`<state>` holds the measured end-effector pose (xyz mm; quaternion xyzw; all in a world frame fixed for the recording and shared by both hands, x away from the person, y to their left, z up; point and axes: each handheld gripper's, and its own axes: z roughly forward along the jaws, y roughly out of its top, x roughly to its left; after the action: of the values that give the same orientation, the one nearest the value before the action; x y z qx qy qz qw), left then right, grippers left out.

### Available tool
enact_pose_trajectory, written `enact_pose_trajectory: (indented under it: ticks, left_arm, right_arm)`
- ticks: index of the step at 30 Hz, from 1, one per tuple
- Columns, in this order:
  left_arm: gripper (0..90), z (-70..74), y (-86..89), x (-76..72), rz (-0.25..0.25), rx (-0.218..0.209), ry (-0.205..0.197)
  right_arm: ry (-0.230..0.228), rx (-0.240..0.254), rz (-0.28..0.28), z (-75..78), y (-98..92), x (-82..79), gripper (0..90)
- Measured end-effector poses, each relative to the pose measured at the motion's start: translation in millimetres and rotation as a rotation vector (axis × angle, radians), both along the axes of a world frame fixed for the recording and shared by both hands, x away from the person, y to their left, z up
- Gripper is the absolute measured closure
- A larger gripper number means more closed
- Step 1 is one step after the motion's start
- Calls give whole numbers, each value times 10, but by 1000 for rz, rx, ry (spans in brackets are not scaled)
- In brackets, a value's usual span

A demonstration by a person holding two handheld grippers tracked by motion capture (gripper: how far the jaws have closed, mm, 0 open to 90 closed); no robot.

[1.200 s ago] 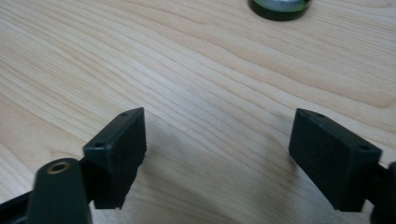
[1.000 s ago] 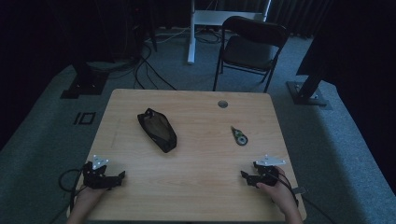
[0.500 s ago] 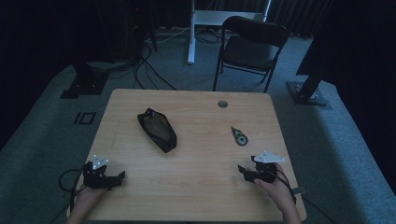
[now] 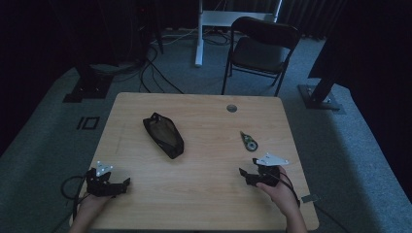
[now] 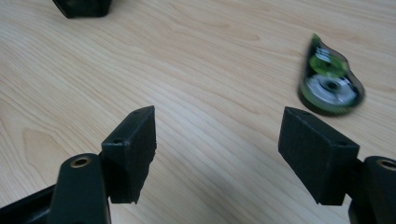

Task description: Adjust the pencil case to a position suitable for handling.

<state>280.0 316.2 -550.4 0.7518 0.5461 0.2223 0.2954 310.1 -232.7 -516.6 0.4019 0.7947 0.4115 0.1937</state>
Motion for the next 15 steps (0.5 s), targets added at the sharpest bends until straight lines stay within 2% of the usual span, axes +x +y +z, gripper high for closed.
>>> enact_pose_trajectory:
  ticks: [15]
  left_arm:
    - [2,0,-1,0,0,0,0]
  right_arm:
    - [-33,16,60,68,360,99,283]
